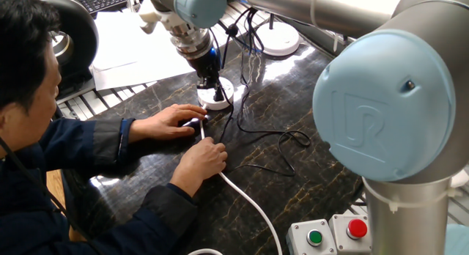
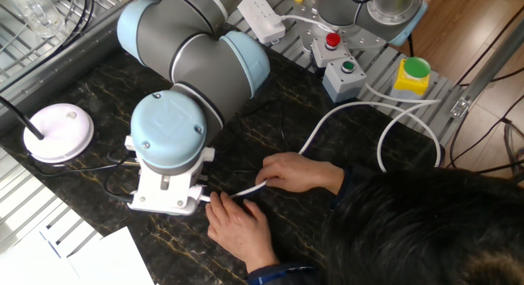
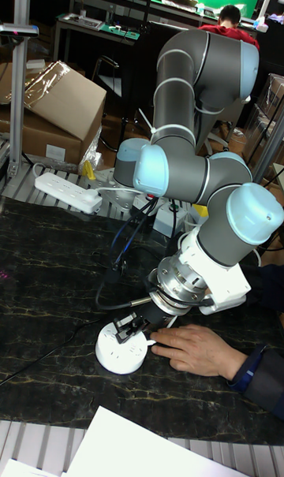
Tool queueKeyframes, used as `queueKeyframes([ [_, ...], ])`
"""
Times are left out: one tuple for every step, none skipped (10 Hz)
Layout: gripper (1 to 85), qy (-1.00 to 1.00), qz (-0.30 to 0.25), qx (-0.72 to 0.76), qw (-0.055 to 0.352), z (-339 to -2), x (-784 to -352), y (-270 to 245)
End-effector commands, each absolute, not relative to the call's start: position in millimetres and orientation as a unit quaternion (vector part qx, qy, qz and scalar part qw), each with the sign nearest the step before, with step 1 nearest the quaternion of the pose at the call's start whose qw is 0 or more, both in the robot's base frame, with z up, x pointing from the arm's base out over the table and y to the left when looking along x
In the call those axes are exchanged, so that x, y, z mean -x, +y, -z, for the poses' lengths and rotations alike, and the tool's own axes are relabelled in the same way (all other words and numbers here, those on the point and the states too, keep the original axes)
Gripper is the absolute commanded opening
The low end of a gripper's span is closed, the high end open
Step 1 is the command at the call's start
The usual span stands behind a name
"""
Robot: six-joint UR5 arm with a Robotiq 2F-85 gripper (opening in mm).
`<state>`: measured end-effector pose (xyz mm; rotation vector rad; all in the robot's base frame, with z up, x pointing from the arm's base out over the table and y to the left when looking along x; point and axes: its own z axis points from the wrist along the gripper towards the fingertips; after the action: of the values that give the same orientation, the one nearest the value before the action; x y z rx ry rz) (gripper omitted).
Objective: Plug in the power cord of the desk lamp, turn on the socket, and light up the desk lamp
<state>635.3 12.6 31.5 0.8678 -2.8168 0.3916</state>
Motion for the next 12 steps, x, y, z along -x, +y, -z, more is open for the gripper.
queueKeyframes([
  [1.0,-0.945,-0.128,-0.289,0.082,-31,-635,14],
  [1.0,-0.946,-0.126,-0.288,0.079,-29,-637,16],
  [1.0,-0.947,-0.124,-0.287,0.078,-26,-638,18],
  [1.0,-0.947,-0.125,-0.286,0.076,-23,-639,18],
  [1.0,-0.947,-0.124,-0.286,0.075,-21,-640,19],
  [1.0,-0.947,-0.125,-0.286,0.074,-20,-640,20],
  [1.0,-0.948,-0.129,-0.282,0.074,-21,-640,24],
  [1.0,-0.946,-0.141,-0.280,0.079,-29,-643,28],
  [1.0,-0.947,-0.145,-0.273,0.087,-45,-644,41],
  [1.0,-0.947,-0.130,-0.281,0.084,-60,-647,46],
  [1.0,-0.940,-0.132,-0.304,0.079,-74,-652,34],
  [1.0,-0.930,-0.155,-0.325,0.067,-87,-661,18],
])
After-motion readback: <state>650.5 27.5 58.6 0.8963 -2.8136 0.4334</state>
